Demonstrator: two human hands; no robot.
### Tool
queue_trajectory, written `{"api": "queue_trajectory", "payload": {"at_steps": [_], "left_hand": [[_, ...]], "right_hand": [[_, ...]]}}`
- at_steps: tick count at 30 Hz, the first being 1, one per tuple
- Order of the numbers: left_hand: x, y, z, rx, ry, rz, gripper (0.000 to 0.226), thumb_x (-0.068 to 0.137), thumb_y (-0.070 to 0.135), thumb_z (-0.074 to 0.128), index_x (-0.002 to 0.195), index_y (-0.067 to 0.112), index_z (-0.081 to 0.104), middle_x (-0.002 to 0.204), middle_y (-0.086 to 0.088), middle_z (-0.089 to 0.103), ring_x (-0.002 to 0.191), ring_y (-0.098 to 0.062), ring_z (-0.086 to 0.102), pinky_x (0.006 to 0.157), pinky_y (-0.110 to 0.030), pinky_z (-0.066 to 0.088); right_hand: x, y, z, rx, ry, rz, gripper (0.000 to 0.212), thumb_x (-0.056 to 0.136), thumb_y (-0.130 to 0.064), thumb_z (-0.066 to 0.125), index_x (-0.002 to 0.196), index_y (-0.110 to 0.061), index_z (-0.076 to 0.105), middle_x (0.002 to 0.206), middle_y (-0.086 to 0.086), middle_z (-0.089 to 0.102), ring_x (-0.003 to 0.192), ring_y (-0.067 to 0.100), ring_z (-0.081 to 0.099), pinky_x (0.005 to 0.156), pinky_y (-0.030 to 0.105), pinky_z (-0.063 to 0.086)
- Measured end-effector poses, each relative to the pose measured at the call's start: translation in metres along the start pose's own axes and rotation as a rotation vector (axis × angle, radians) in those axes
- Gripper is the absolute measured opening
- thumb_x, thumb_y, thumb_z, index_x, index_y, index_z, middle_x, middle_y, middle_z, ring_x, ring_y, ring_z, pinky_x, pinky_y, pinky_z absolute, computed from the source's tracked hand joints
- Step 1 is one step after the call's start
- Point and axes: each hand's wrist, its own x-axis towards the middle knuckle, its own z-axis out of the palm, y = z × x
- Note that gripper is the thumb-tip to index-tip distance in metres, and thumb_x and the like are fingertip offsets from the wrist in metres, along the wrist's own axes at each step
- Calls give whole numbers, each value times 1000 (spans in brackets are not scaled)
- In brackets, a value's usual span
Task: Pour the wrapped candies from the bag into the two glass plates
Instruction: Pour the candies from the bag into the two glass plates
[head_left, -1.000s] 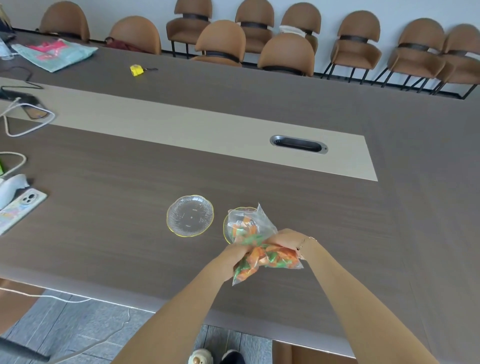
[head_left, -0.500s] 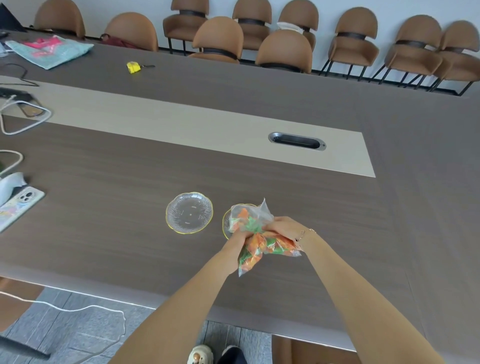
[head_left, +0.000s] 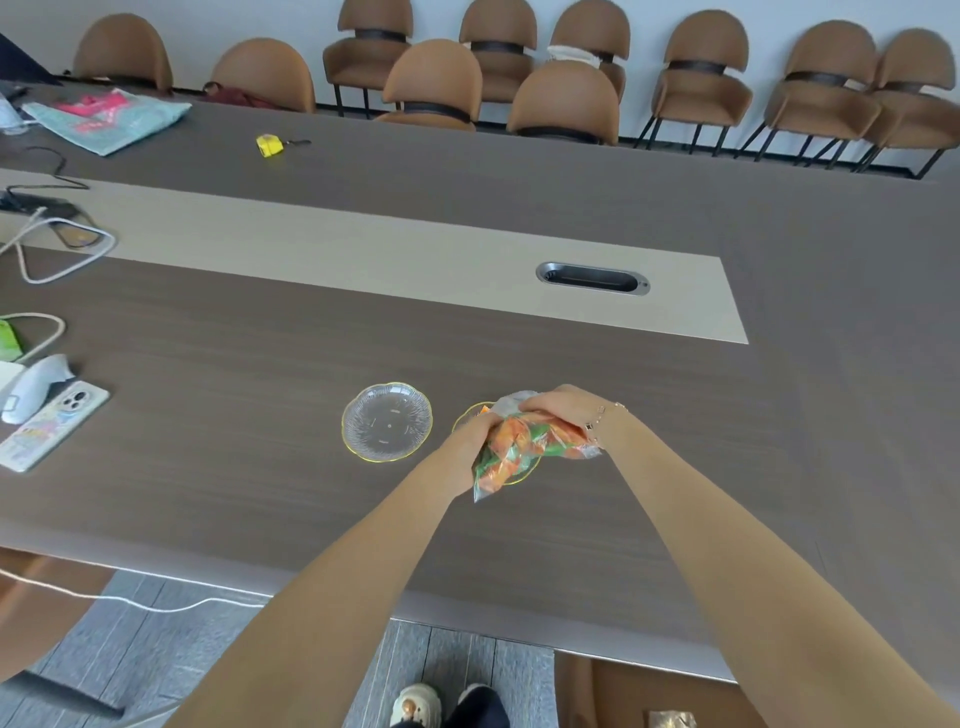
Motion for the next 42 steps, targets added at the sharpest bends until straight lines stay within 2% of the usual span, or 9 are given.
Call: {"api": "queue_trajectory", "payload": {"at_steps": [8,16,21,24,27,31,35,38,42], "left_hand": [[-3,19,-7,94,19,51,26,89,24,53,108,10,65,81,-7,67,71,-22,64,73,-32,53],[-5,22,-6,134,6,3,31,96,18,45,71,10,62,48,-2,64,60,-19,57,66,-32,48],[-12,35,-12,145,22,20,32,96,19,45,69,11,61,48,-2,63,60,-20,57,68,-33,49],[-23,44,-24,113,20,24,36,97,18,45,65,12,58,46,-1,60,51,-16,57,64,-31,49],[-33,52,-47,71,59,40,31,96,19,48,70,10,62,56,-5,63,62,-21,59,85,-38,53],[-42,62,-90,72,148,55,24,92,26,54,80,9,67,63,-6,69,61,-21,65,72,-32,55],[-41,67,-125,59,182,2,21,95,22,50,90,8,65,74,-6,67,64,-19,65,64,-28,56],[-35,70,-142,42,196,-21,26,99,16,43,84,10,63,57,-3,66,43,-13,63,44,-18,52],[-22,71,-162,11,200,-77,33,101,16,39,74,8,57,43,-1,63,38,-14,61,40,-20,50]], "right_hand": [[-10,-18,-6,23,-23,-28,50,76,-40,65,113,-6,65,96,14,73,81,25,69,82,37,56],[-22,-20,-8,55,-56,-17,22,87,-33,60,68,-23,66,73,3,67,65,17,62,61,26,50],[-25,-33,-8,71,-52,-35,18,84,-36,62,71,-26,69,88,8,71,85,24,66,85,38,54],[-28,-50,0,46,-55,-54,18,84,-34,62,73,-22,68,86,7,70,83,24,66,85,37,54],[-26,-73,17,22,-79,-58,20,81,-37,64,81,-18,70,102,13,74,98,29,70,96,42,53],[-17,-104,52,0,-109,-74,17,83,-34,61,75,-20,66,87,9,72,88,29,68,85,41,55],[2,-124,87,-27,-123,-48,36,81,-35,61,106,-10,66,97,15,70,89,29,68,75,39,56],[19,-134,106,-23,-131,3,42,81,-35,62,113,-8,63,106,15,69,85,27,65,68,33,53],[44,-143,125,-160,-103,73,45,82,-40,55,116,-12,60,121,13,64,100,30,65,74,34,53]]}}
